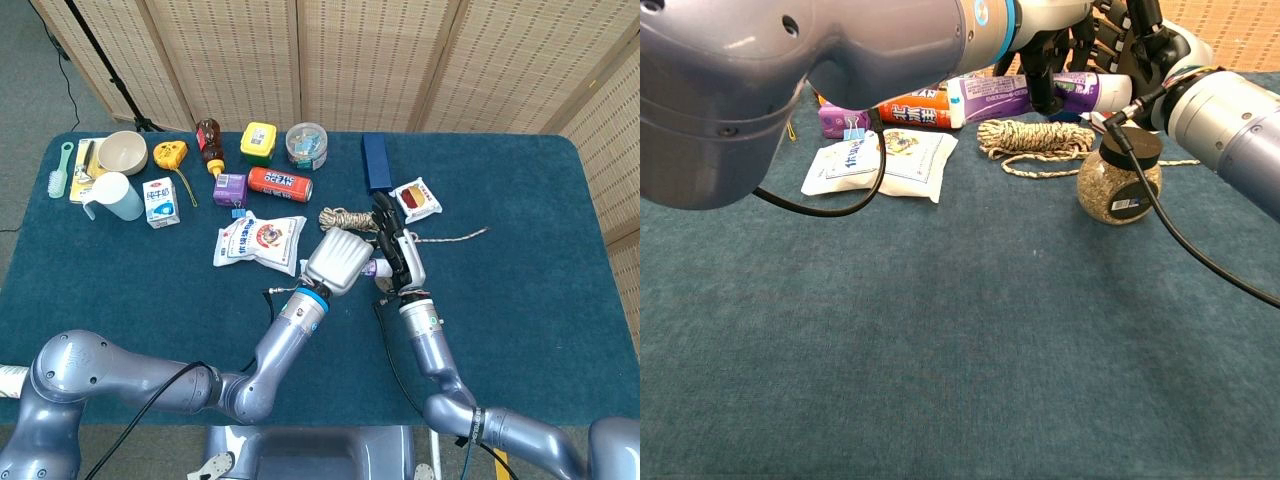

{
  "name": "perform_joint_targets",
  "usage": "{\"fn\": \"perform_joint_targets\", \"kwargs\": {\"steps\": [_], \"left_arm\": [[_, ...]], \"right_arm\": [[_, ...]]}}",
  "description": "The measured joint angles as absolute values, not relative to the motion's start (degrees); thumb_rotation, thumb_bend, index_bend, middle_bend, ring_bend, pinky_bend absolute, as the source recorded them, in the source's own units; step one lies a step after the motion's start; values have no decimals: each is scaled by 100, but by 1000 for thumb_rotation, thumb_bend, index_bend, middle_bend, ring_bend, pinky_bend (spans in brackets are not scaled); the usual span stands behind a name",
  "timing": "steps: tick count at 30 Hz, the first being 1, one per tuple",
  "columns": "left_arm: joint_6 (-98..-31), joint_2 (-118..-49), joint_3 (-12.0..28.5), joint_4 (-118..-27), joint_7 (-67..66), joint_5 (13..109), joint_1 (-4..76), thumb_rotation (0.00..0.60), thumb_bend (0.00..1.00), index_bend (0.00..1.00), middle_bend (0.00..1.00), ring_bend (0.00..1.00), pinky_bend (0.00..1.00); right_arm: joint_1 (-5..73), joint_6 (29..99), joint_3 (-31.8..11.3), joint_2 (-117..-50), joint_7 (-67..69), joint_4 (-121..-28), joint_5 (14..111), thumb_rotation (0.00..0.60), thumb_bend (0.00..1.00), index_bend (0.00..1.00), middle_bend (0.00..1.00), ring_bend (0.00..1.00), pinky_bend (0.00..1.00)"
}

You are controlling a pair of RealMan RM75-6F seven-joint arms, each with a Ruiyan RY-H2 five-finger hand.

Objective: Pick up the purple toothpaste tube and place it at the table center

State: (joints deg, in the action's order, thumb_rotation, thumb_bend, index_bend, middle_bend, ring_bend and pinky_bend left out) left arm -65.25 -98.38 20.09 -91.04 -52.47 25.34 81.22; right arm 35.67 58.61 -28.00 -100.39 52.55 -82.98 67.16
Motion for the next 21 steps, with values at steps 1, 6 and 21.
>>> {"fn": "perform_joint_targets", "kwargs": {"steps": [1, 6, 21], "left_arm": [[-6532, -9845, 2013, -9101, -5245, 2539, 8122, 600, 957, 554, 563, 611, 630], [-6554, -9871, 2033, -9095, -5260, 2555, 8126, 600, 957, 560, 569, 611, 631], [-6573, -9948, 2104, -9041, -5311, 2538, 8160, 600, 958, 560, 569, 611, 634]], "right_arm": [[3565, 5865, -2794, -10040, 5248, -8304, 6718, 161, 0, 0, 0, 0, 0], [3596, 5835, -2792, -10055, 5213, -8272, 6717, 161, 0, 0, 0, 0, 0], [3638, 5815, -2792, -10087, 5131, -8273, 6693, 159, 0, 0, 0, 0, 0]]}}
